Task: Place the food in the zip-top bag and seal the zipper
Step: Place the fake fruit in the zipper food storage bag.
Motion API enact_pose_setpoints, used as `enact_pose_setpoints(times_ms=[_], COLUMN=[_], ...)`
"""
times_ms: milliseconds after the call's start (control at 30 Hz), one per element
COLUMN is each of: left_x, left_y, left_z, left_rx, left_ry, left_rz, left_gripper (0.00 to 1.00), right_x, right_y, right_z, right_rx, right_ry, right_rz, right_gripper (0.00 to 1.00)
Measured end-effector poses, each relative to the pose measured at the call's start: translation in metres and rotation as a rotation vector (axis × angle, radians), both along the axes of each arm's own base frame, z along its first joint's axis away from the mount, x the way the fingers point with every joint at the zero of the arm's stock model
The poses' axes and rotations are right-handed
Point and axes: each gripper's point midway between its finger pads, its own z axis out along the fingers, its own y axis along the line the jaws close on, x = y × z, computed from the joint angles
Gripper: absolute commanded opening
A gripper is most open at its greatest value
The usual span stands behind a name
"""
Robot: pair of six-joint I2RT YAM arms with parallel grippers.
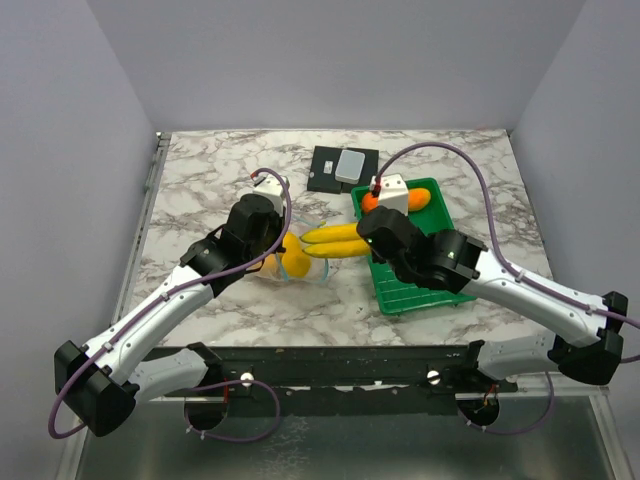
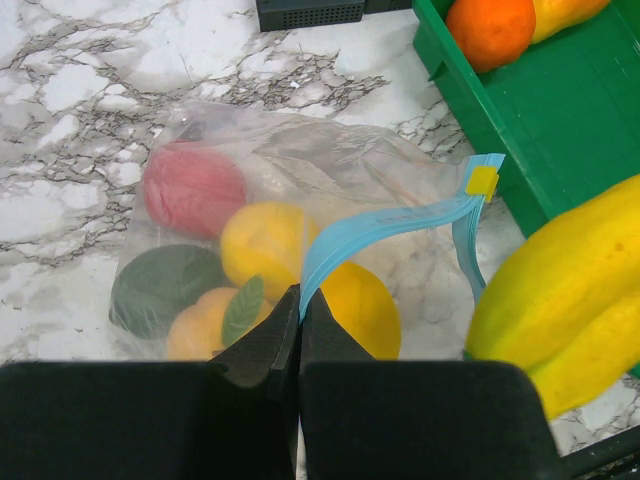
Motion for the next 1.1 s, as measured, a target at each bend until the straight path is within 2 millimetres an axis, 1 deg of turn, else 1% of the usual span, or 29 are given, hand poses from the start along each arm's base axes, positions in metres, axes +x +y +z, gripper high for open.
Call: enact_pose_setpoints(times_ms=[133, 267, 467, 767, 1100], left_x=[0.000, 0.000, 0.000, 0.000, 0.000], left_y=[0.000, 0.000, 0.000, 0.000, 0.000], left_z=[0.000, 0.000, 0.000, 0.000, 0.000], left_rx=[0.000, 0.000, 0.000, -0.003, -0.003], left_ry=[0.000, 0.000, 0.000, 0.001, 0.001], left_rz=[0.000, 0.000, 0.000, 0.002, 0.003], left_gripper=[0.00, 0.00, 0.00, 0.00, 0.00], right_x=[-0.001, 0.000, 0.006, 0.009, 0.013], right_y=[0.006, 0.020, 0.041, 0.067, 0.078], right_z=[-0.005, -0.006, -0.008, -0.018, -0.034], right_rx=[-0.058, -0.087, -0.110, -0.150, -0.123], right_ry=[-0.005, -0.012, -0.015, 0.003, 0.011], right_rz=[-0.033, -0.046, -0.075, -0.097, -0.161], right_gripper=[0.01, 0.01, 0.01, 0.01, 0.01])
